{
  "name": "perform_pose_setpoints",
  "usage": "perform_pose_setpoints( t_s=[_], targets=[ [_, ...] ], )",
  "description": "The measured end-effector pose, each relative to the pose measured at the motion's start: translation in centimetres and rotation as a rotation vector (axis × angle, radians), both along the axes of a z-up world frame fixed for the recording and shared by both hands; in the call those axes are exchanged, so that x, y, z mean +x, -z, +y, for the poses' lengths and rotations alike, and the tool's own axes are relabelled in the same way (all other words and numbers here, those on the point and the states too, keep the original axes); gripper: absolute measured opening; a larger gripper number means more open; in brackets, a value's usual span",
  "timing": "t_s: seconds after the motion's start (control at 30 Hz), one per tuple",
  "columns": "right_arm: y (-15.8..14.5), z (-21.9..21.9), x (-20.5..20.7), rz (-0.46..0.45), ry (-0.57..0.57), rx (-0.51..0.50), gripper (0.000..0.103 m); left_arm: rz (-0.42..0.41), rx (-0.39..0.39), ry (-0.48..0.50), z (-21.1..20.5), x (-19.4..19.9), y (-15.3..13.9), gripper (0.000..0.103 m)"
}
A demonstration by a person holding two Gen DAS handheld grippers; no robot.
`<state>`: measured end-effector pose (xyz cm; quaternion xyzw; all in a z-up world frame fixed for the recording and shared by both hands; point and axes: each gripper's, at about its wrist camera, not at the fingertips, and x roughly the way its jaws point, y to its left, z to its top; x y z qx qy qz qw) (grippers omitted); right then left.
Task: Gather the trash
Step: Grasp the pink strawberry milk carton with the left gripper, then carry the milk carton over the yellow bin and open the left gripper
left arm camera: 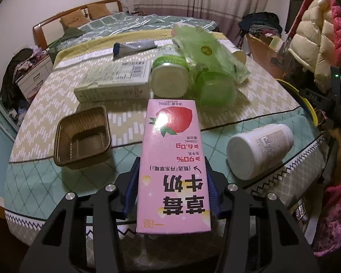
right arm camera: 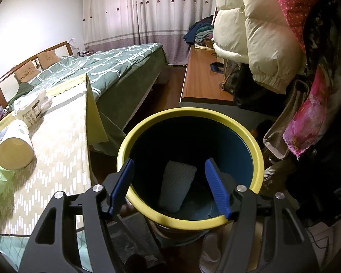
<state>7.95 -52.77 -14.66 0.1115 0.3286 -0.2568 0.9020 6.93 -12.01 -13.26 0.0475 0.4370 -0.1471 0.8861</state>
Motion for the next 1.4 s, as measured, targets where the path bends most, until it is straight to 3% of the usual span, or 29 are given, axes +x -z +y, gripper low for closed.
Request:
perform_pose_setpoints(
  t_s=[0.33, 0.5, 0.67, 1.1, 1.4],
  targets=[
    [-0.9, -0.3, -0.8, -0.029, 0.014, -0.003, 0.062, -0.142, -0.021, 0.037, -1.2, -0.1, -6.3, 0.050],
    [-1.7, -1.7, -2.2, -0.056, 0.045, 0.001, 0.064, -0.185, -0.045, 0.148, -6.3, 1.2, -8.9, 0.050],
    [-2.3, -3.6, -4.1, -0.083, 0.084, 0.007, 0.065, -0.162, -0.070, 0.271, -12.8, 2.7, -9.8, 0.050],
    [-2.3, -7.5, -8.2, -0.094, 0.149, 0.015, 0.066, -0.053, -0.081, 0.450, -29.6, 5.9, -6.3, 0.050],
    [-1.2, -9.0, -9.0, -0.078, 0.170, 0.046, 0.066, 0.024, -0.052, 0.465, -37.4, 8.6, -1.8, 0.051]
  ],
)
